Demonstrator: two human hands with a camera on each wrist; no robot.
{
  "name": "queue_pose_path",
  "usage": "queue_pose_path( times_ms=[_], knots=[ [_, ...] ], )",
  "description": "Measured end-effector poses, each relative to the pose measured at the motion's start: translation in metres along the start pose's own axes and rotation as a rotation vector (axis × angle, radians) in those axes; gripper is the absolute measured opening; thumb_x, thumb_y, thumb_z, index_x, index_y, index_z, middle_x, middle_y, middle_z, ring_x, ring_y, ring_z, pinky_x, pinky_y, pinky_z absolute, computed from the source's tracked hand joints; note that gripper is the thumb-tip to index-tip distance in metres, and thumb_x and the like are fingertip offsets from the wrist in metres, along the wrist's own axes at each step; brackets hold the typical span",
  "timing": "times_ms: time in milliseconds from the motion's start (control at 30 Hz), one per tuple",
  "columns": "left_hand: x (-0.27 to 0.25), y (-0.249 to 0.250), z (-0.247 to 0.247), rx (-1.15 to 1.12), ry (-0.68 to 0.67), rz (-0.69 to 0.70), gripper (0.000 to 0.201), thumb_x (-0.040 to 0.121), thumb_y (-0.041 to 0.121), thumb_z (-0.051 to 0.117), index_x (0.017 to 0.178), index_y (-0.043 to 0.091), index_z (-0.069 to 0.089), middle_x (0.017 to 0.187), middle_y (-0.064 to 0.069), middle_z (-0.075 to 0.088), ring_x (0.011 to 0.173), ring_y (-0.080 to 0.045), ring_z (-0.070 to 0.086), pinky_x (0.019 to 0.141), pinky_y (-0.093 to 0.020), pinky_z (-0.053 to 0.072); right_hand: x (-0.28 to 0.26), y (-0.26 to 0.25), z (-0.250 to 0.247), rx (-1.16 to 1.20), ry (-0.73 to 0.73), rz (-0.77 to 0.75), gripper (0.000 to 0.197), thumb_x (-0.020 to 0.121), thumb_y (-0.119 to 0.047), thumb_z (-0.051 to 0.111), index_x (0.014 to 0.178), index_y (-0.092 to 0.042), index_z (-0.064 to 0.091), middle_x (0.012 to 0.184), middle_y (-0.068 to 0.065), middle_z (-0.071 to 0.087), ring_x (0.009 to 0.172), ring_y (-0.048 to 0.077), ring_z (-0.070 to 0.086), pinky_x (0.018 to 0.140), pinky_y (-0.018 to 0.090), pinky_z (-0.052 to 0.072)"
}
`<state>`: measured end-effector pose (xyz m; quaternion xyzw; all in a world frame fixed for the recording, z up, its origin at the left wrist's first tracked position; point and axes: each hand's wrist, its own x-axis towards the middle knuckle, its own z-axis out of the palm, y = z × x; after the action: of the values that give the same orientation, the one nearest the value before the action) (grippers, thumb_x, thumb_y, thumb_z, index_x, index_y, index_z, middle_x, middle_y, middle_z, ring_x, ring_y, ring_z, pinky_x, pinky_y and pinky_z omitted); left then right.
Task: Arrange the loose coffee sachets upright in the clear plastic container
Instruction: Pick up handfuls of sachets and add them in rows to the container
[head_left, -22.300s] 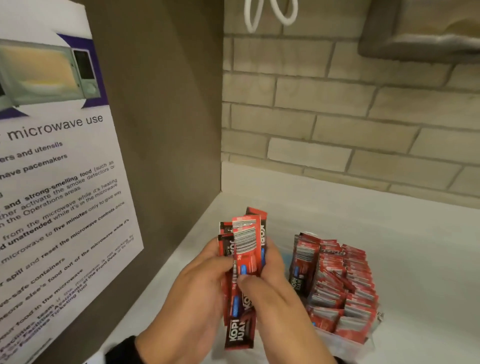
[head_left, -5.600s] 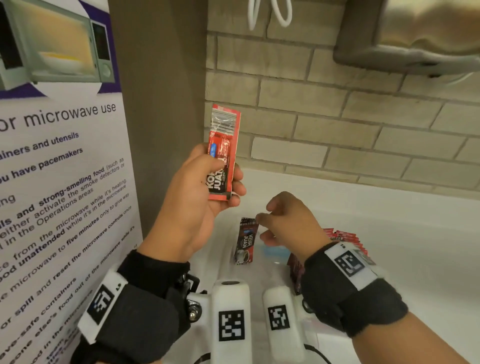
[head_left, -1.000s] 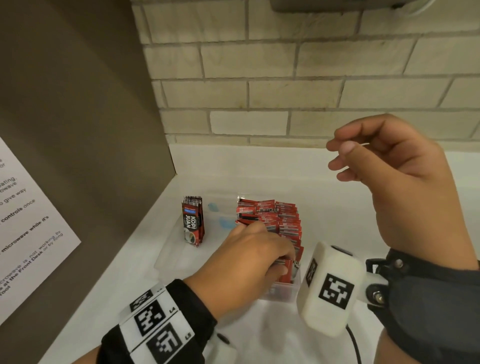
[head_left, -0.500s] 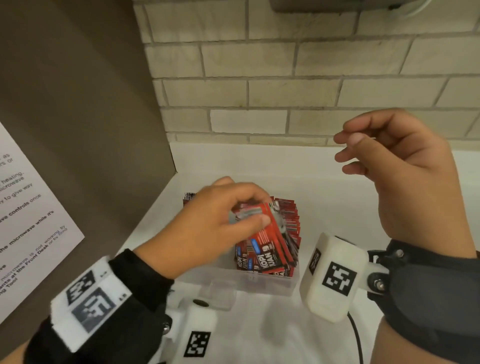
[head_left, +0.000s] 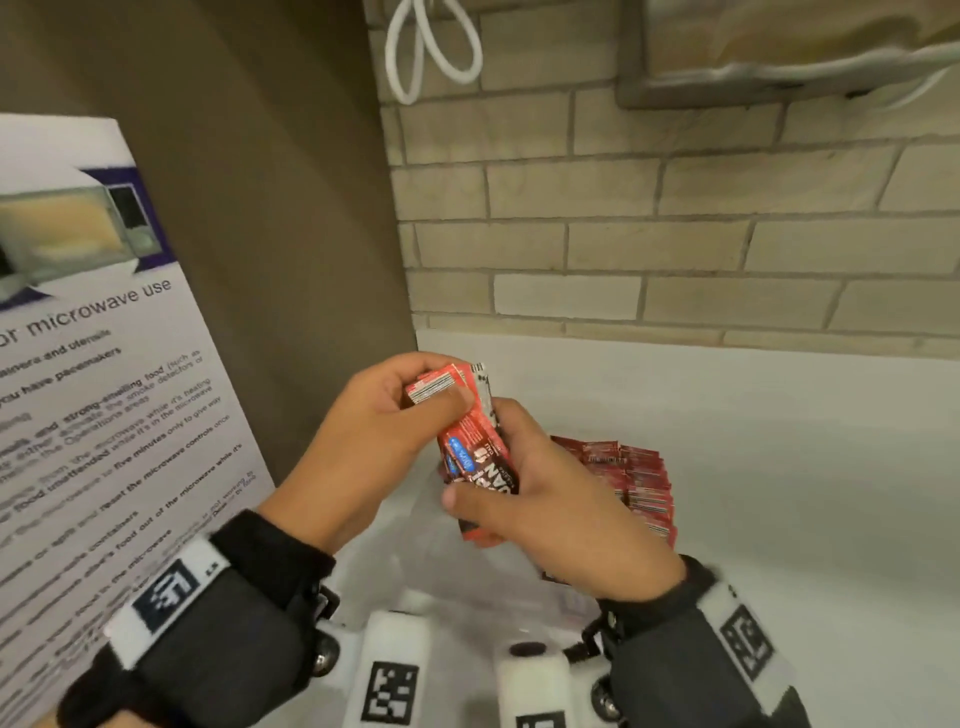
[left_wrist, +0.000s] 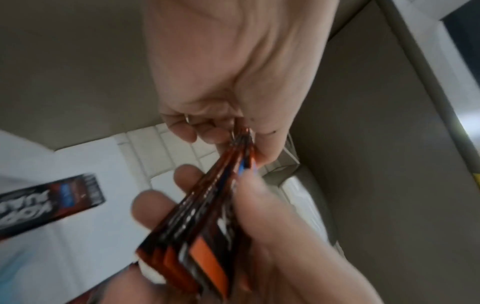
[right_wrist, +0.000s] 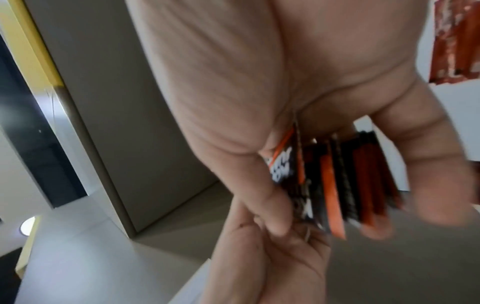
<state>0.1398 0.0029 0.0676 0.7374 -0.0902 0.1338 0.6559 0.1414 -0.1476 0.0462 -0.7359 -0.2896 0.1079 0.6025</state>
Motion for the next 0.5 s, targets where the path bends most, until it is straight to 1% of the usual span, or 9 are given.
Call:
queue_pose_path(
  times_ms=[67,100,167,200,300,367,400,467,500],
  knots=[
    [0.000,-0.006,0.003,-0.104,0.043,-0.045,0.021,0.083,0.010,0.067,0.104,0.012,0.064,0.085,-0.001,0.072,0.075,-0.009,0.065,0.071,-0.024,0.051,0.005,0.004,0.006,0.097,0.044,0.020,0.036,0.085,-0.009,0.063,0.113,-0.023,0.044,0.096,0.008,0.061,0.077,0.016,0.063,0.064,0.032,0.057],
    [0.000,-0.010,0.003,-0.154,0.055,-0.069,0.029,0.082,0.018,0.070,0.110,0.014,0.061,0.089,0.001,0.072,0.078,-0.008,0.064,0.073,-0.024,0.050,0.006,0.006,0.007,0.183,0.059,0.031,0.036,0.086,-0.005,0.061,0.113,-0.021,0.044,0.093,0.008,0.061,0.074,0.017,0.062,0.060,0.029,0.053],
    [-0.003,-0.019,0.002,-0.238,0.025,-0.129,0.046,0.081,0.038,0.064,0.120,0.015,0.057,0.101,-0.002,0.070,0.088,-0.011,0.062,0.077,-0.030,0.047,0.009,0.008,0.008,0.353,0.091,0.049,0.039,0.086,0.002,0.059,0.114,-0.018,0.041,0.088,0.006,0.061,0.068,0.017,0.061,0.053,0.026,0.048],
    [-0.005,-0.022,0.001,-0.281,-0.036,-0.161,0.049,0.082,0.043,0.059,0.121,0.013,0.057,0.103,-0.005,0.068,0.086,-0.014,0.061,0.074,-0.032,0.046,0.010,0.008,0.007,0.414,0.105,0.058,0.041,0.086,0.004,0.059,0.116,-0.016,0.039,0.086,0.005,0.062,0.066,0.017,0.060,0.050,0.025,0.047],
    [-0.013,-0.025,0.006,-0.444,-0.212,-0.240,0.035,0.085,0.032,0.051,0.108,0.008,0.061,0.083,-0.006,0.065,0.056,-0.012,0.051,0.055,-0.029,0.043,0.017,0.007,0.008,0.486,0.090,0.067,0.041,0.085,0.006,0.058,0.115,-0.011,0.036,0.083,0.005,0.062,0.063,0.017,0.060,0.048,0.024,0.047],
    [-0.015,-0.027,0.013,-0.515,-0.191,-0.288,0.026,0.083,0.022,0.055,0.107,0.014,0.060,0.075,-0.001,0.064,0.048,-0.008,0.048,0.044,-0.022,0.038,0.022,0.006,0.010,0.366,0.073,0.064,0.037,0.087,0.001,0.059,0.112,-0.012,0.035,0.091,0.005,0.062,0.063,0.014,0.062,0.050,0.025,0.050],
    [-0.015,-0.028,0.015,-0.533,-0.169,-0.302,0.027,0.083,0.023,0.055,0.109,0.017,0.060,0.074,0.001,0.064,0.047,-0.006,0.048,0.040,-0.020,0.035,0.024,0.006,0.012,0.258,0.076,0.057,0.036,0.088,-0.003,0.059,0.109,-0.015,0.034,0.095,0.005,0.061,0.063,0.012,0.063,0.051,0.025,0.052],
    [-0.016,-0.032,0.019,-0.535,-0.154,-0.303,0.031,0.084,0.028,0.047,0.111,0.022,0.061,0.073,0.001,0.063,0.050,-0.007,0.051,0.040,-0.021,0.032,0.025,0.007,0.013,0.038,0.108,0.036,0.033,0.090,-0.013,0.058,0.106,-0.020,0.030,0.102,0.004,0.058,0.064,0.009,0.064,0.051,0.023,0.053],
    [-0.016,-0.035,0.020,-0.529,-0.156,-0.289,0.031,0.086,0.029,0.046,0.110,0.024,0.064,0.078,-0.001,0.065,0.056,-0.010,0.054,0.045,-0.024,0.036,0.026,0.009,0.014,-0.049,0.130,0.013,0.034,0.090,-0.016,0.058,0.105,-0.022,0.028,0.104,0.003,0.056,0.069,0.008,0.064,0.051,0.023,0.053]
  ],
)
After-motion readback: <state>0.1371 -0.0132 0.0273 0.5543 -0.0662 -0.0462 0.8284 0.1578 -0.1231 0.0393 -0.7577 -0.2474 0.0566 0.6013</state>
